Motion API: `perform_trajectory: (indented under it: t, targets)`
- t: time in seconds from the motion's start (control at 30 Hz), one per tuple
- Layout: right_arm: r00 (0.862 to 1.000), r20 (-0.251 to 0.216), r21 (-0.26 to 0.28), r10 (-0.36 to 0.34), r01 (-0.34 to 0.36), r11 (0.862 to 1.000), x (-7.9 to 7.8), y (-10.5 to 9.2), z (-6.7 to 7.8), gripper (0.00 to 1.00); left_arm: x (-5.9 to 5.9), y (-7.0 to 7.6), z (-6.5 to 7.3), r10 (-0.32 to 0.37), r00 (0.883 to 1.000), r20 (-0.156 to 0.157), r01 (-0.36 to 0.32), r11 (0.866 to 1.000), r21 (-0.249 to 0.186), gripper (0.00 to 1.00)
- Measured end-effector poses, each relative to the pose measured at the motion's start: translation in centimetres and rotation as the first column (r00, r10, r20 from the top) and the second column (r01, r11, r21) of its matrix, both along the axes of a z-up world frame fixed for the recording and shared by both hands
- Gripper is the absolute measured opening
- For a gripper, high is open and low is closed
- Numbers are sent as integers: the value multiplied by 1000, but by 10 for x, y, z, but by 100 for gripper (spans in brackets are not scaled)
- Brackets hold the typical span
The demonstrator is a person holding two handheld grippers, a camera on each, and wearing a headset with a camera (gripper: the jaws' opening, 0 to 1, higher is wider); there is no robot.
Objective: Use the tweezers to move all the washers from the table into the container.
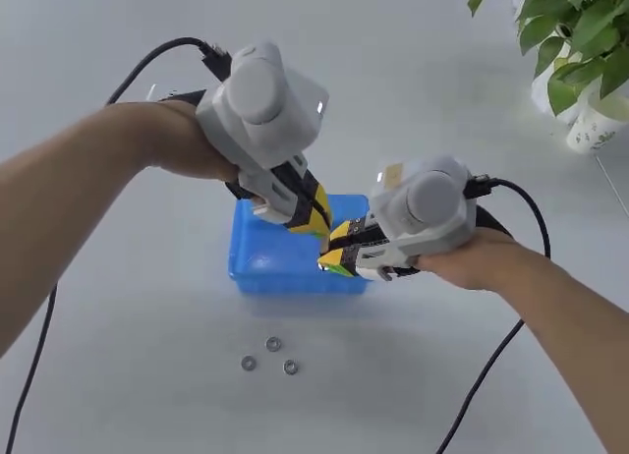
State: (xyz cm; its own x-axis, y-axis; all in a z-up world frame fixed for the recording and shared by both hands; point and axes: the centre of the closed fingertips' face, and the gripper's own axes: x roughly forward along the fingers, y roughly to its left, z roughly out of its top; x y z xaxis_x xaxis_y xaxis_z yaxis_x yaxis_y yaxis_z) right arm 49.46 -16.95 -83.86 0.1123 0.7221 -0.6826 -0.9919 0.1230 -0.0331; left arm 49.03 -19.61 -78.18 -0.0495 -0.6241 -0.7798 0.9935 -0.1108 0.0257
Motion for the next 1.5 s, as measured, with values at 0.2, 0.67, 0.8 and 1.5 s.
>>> perform_trajectory:
  t: [0.2, 0.67, 0.8, 1.5]
  targets:
    - [1000, -12, -7, -4, 3, 1000, 3, -1, -6, 10, 3, 0, -6, 2, 1000, 0, -2, 1000, 2, 6]
    - [1000, -30, -18, -5, 4, 1000, 6, 0, -12, 10, 7, 1, -12, 7, 1000, -2, -7, 1000, 8, 6]
    - [1000, -31, -24, -3, 2, 1000, 6, 0, -15, 10, 7, 1, -14, 7, 1000, -4, -7, 1000, 13, 6]
    - [1000, -22, -19, 3, -3, 1000, 6, -1, -10, 11, 6, 2, -11, 6, 1000, -4, -6, 1000, 10, 6]
